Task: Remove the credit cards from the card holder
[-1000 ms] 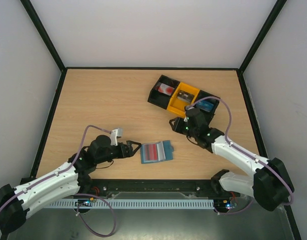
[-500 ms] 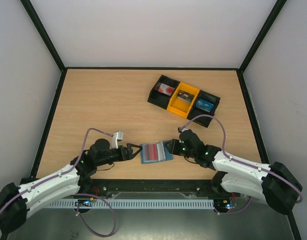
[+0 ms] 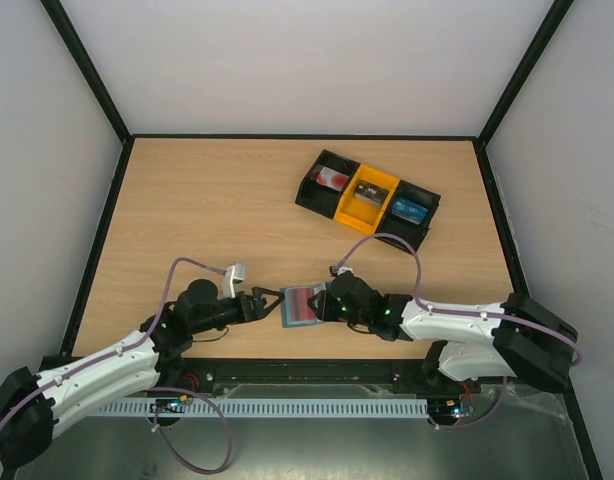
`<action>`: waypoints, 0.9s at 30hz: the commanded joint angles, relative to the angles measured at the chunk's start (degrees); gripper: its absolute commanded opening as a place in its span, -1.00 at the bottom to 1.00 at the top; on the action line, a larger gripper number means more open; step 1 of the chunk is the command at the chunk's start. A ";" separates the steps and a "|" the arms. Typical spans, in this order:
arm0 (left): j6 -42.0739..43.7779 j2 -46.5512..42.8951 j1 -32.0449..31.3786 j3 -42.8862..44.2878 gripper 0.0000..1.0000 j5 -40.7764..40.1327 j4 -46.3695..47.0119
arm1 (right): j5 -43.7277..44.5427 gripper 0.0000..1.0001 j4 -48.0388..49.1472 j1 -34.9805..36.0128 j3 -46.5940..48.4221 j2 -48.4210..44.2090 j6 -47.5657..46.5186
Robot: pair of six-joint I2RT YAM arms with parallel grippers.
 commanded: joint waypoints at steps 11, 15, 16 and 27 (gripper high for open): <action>-0.87 -1.64 0.17 -0.25 1.00 -1.88 -2.64 | 1.64 -0.46 8.84 0.83 0.25 10.93 -0.04; -0.82 -1.74 0.17 0.55 1.00 -3.23 -5.01 | 0.40 -0.53 13.51 2.30 0.55 14.23 2.13; -0.81 -1.85 0.17 0.67 1.00 -3.41 -5.52 | 0.39 -0.55 14.46 2.82 0.80 14.87 2.73; -2.61 -2.98 0.17 -0.53 1.00 -3.21 -5.17 | 3.29 -0.66 16.66 5.01 0.10 14.52 5.99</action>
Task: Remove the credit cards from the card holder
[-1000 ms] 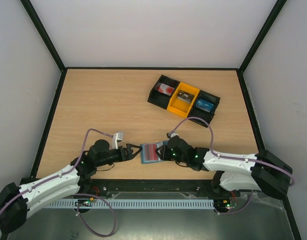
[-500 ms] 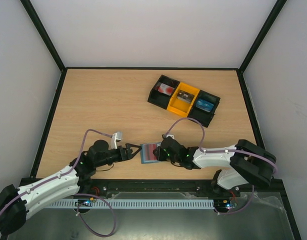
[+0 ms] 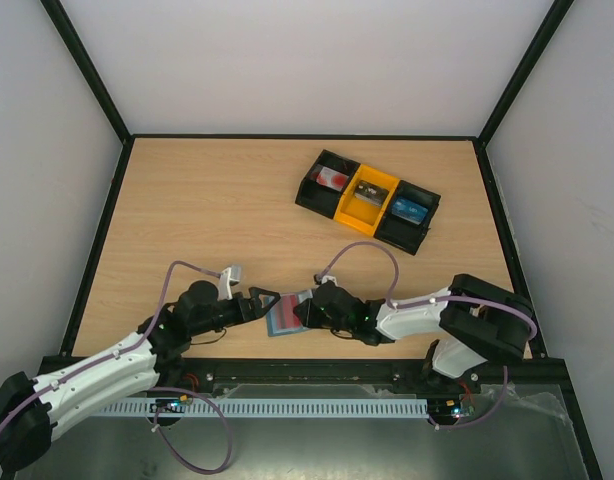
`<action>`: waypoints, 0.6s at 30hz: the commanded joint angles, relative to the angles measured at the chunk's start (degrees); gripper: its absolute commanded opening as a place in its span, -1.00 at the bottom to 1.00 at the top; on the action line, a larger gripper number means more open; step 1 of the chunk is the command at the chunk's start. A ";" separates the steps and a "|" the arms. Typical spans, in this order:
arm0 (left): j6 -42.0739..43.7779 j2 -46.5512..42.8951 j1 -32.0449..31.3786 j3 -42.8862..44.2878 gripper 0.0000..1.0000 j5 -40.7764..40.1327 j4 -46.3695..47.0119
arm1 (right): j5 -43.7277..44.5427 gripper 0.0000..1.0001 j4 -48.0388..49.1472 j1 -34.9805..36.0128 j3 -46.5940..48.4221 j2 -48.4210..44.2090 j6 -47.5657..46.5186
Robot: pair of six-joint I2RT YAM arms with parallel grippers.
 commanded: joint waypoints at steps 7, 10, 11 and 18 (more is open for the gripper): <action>-3.46 1.48 0.19 -2.49 1.00 2.82 7.16 | 3.06 -0.66 -3.57 0.36 -0.36 -3.65 -0.34; -3.81 3.02 0.18 -3.01 1.00 2.78 8.88 | 1.19 -0.66 -2.17 0.36 -0.47 -1.69 -0.31; -3.95 3.46 0.16 -3.20 1.00 2.89 9.78 | 1.09 -0.66 -1.92 0.50 -0.63 -1.18 -0.16; -2.86 6.65 0.40 -4.74 1.00 2.40 14.17 | 2.86 -0.88 1.07 0.75 -4.44 -1.14 1.97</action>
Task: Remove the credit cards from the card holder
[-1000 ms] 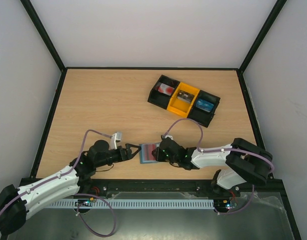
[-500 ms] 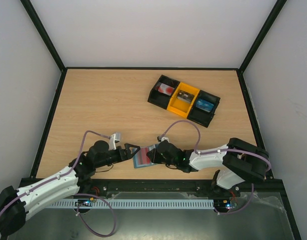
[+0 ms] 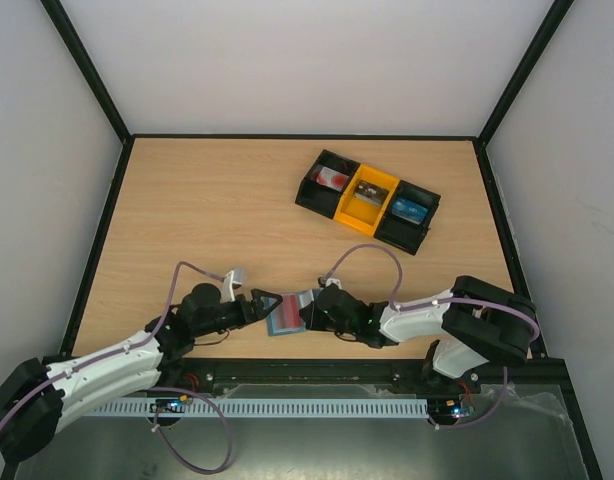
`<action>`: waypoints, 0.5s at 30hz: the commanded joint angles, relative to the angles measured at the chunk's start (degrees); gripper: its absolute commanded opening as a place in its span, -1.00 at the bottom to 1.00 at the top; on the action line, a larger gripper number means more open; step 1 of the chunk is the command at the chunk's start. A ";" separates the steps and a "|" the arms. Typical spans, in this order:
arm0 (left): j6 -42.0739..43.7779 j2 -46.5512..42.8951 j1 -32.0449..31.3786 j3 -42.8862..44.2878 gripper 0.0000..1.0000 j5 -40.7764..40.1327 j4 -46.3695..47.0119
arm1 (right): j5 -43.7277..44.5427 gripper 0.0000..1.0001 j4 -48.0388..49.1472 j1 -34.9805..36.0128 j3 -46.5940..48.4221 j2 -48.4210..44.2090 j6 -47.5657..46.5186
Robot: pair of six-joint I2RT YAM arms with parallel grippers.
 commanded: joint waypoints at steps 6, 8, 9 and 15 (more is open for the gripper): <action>2.84 3.08 2.84 0.21 1.00 0.43 4.33 | 3.24 -0.96 4.42 2.83 -4.03 2.01 3.86; 2.96 2.72 3.29 0.95 1.00 0.53 3.35 | 3.46 -0.96 4.88 3.47 -3.83 3.00 4.34; 2.96 2.43 3.32 1.22 1.00 0.55 2.79 | 3.75 -0.96 5.21 3.82 -3.99 3.26 4.60; 2.33 1.35 3.33 1.40 1.00 1.71 1.79 | 3.80 -0.96 8.44 4.51 -5.03 2.94 6.61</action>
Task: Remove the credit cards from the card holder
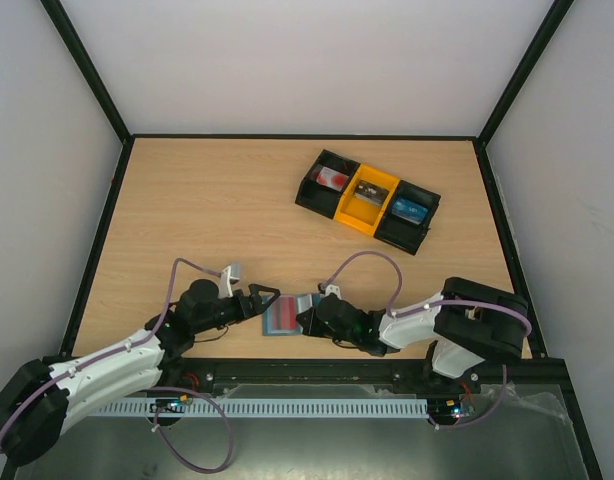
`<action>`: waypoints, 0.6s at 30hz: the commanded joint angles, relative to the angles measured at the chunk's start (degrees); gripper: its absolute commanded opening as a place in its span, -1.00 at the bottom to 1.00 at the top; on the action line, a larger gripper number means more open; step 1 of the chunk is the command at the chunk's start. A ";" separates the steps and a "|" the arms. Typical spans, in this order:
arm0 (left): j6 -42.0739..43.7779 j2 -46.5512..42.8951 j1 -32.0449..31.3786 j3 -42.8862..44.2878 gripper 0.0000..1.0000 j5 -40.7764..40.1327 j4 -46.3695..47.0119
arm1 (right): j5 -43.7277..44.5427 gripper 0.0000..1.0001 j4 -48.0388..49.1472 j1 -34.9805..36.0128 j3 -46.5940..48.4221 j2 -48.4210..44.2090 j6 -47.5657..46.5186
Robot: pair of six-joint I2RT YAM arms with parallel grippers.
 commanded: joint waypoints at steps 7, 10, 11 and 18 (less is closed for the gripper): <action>-0.69 -0.55 0.42 0.90 1.00 3.68 0.18 | 1.99 -0.78 -4.70 0.86 1.03 -4.12 0.68; -1.58 -0.46 0.42 0.35 1.00 5.15 1.90 | 1.77 -0.66 -5.12 1.03 2.16 -4.34 0.10; -2.19 -0.26 0.42 0.21 1.00 5.31 2.24 | 1.68 -0.63 -5.33 1.03 2.57 -4.03 -0.14; -2.77 1.55 0.42 -0.20 1.00 5.39 3.39 | 0.76 -0.62 -7.24 1.47 6.56 0.30 -1.10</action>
